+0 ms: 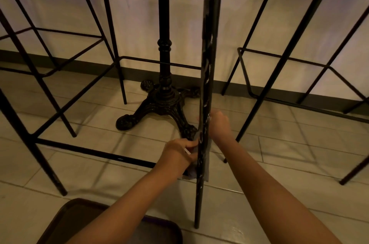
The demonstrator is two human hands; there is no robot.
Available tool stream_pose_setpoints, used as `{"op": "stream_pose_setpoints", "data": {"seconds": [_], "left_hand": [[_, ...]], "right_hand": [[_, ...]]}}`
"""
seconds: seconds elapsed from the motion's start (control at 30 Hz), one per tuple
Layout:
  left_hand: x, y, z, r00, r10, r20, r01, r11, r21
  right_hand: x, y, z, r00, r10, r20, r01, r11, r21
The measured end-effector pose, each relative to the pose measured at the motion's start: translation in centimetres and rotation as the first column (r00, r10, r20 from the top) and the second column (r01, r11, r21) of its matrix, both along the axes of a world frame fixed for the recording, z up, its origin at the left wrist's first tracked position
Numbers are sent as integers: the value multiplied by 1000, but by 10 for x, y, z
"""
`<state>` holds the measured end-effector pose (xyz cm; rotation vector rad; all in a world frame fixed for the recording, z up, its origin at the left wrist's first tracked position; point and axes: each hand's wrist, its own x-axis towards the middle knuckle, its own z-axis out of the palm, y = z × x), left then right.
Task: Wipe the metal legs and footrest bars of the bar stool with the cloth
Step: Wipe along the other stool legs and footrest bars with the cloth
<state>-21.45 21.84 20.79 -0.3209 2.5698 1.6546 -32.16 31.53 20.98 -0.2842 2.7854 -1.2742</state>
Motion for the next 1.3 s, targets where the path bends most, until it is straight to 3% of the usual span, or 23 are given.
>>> {"op": "stream_pose_setpoints", "data": {"seconds": [0.23,0.4,0.53,0.63,0.87,1.03,1.3], "left_hand": [[-9,-9,6,993,-106,-55,104,994,-34],[-16,-12,18,959,-253,125,254,967,8],[-8,-21,24,935,-326,138,329,944,5],[-14,-26,23,943,-269,195,252,962,109],[-20,-33,13,950,-275,144,240,945,224],[-18,-37,7,937,-321,140,289,935,206],[-12,-36,14,916,-372,151,367,928,64]], "right_hand": [[33,21,0,993,-113,-13,114,993,31],[65,41,-8,983,-184,24,181,980,78],[86,40,-11,978,-202,51,198,977,80],[86,37,-11,983,-179,49,175,982,73],[70,31,-14,994,-57,96,63,996,-56],[70,29,-15,986,31,162,2,980,-197],[79,34,-15,995,60,83,-47,987,-155]]}}
